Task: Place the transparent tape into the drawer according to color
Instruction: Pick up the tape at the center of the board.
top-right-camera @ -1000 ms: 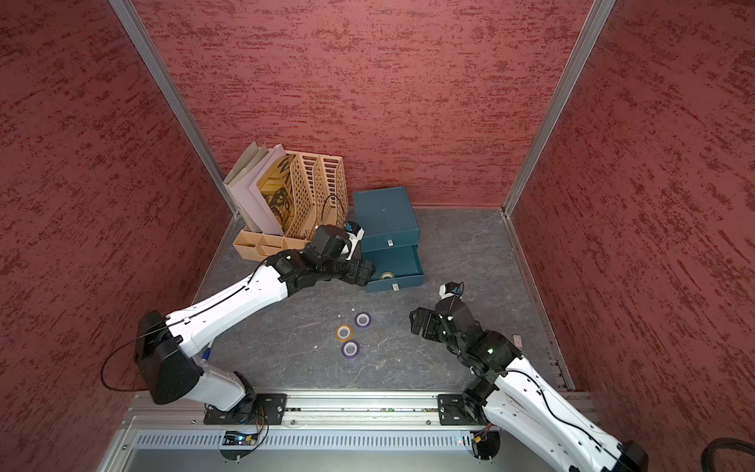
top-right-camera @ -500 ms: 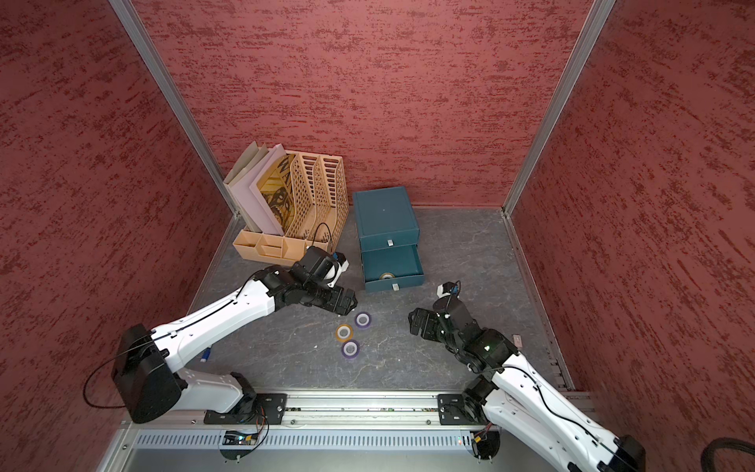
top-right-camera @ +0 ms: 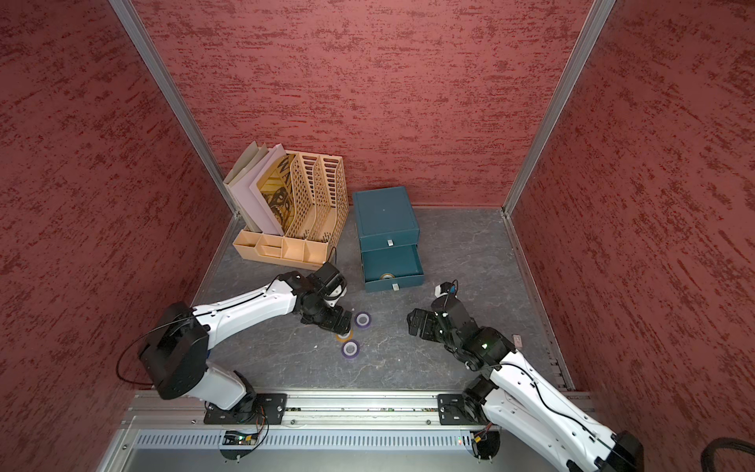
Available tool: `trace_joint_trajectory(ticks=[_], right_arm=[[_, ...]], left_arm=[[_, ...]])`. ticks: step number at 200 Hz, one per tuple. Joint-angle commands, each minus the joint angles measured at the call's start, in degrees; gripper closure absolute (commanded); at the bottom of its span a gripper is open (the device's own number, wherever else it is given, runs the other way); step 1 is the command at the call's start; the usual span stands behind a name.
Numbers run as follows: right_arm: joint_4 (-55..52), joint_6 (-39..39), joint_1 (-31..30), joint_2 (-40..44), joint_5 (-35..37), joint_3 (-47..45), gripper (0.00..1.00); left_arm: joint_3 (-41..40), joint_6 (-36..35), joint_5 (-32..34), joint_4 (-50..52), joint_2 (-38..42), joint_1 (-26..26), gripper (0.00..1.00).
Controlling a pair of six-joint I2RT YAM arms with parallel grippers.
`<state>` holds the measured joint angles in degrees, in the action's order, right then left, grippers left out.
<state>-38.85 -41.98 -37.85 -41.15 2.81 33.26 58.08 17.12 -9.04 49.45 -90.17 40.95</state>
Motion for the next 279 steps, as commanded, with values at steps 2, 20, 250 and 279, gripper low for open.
trace_joint_trajectory(ticks=[2,20,250,279], right_arm=[[0.80,0.58,-0.74,0.45,-0.35,1.47,0.01],[0.54,0.49,-0.74,0.88,-0.22,1.29,0.01],[-0.22,-0.87,-0.74,2.30,0.97,-0.74,0.02],[-0.17,-0.94,-0.73,2.34,1.06,-0.82,0.02]], left_arm=[[1.45,-1.25,0.28,0.80,-2.02,-0.60,0.03],[2.18,-1.82,0.69,0.91,-3.56,-0.99,0.11],[3.24,-0.42,3.06,-3.46,-12.66,1.56,0.65],[3.10,-0.04,4.83,-3.24,-12.84,2.29,0.72]])
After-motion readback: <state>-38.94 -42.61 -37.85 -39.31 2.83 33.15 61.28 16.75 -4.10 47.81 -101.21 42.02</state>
